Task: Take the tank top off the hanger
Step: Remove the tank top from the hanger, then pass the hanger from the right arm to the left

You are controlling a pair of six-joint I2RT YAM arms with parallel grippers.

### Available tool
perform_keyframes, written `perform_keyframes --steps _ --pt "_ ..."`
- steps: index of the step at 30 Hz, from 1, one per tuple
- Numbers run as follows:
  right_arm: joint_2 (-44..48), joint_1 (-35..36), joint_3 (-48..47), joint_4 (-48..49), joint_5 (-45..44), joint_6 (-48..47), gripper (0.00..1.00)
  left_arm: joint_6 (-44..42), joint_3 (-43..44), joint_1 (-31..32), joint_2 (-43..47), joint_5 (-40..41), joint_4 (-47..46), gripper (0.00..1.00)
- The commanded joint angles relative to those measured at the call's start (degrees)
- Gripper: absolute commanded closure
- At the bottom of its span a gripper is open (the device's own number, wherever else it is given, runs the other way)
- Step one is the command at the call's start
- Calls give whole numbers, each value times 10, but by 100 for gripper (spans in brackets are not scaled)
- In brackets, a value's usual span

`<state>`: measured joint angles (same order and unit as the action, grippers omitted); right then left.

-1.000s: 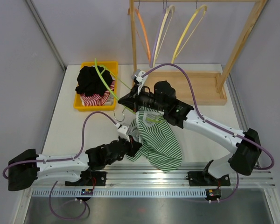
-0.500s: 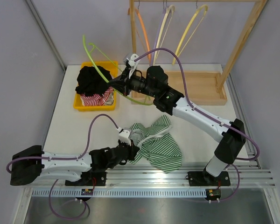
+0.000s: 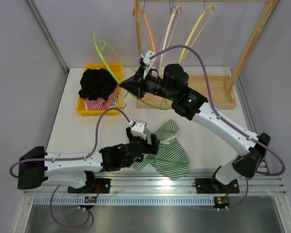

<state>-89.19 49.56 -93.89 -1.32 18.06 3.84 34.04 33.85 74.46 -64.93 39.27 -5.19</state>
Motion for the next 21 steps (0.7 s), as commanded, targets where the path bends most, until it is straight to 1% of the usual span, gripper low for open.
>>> perform_keyframes --steps 1,5,7,8,12,13,14,16,17,18,19,20,21 --pt "77 -3 -46 -31 -35 -15 100 -14 33 3 17 109 37 1" --pt "113 -3 -33 -40 -88 -16 100 -7 21 3 45 144 66 1" --pt "138 -3 -17 -28 -108 -6 100 -12 6 3 79 146 55 1" --pt "146 -3 -10 -24 -127 -1 100 -16 -11 3 92 141 29 1" --pt "187 -3 17 -14 -172 15 100 -64 -38 4 151 121 -19 1" --pt "197 -3 22 -17 -177 17 100 -71 -39 3 154 120 -21 1" --pt "205 -3 26 -19 -208 20 100 -82 -38 3 158 121 -22 1" --pt "235 -3 35 -32 -242 30 100 -100 -31 4 161 114 -23 1" --pt "248 -3 41 -34 -254 35 100 -114 -29 3 163 98 -45 1" --pt "260 -3 57 -36 -263 40 100 -152 -31 3 166 76 -68 1" --pt "281 -3 65 -38 -283 49 100 -170 -33 4 171 17 -123 1" --pt "291 -3 72 -40 -294 53 100 -198 -34 3 173 -19 -154 2" --pt "308 -2 87 -46 -304 60 100 -206 -35 3 174 -88 -183 1"
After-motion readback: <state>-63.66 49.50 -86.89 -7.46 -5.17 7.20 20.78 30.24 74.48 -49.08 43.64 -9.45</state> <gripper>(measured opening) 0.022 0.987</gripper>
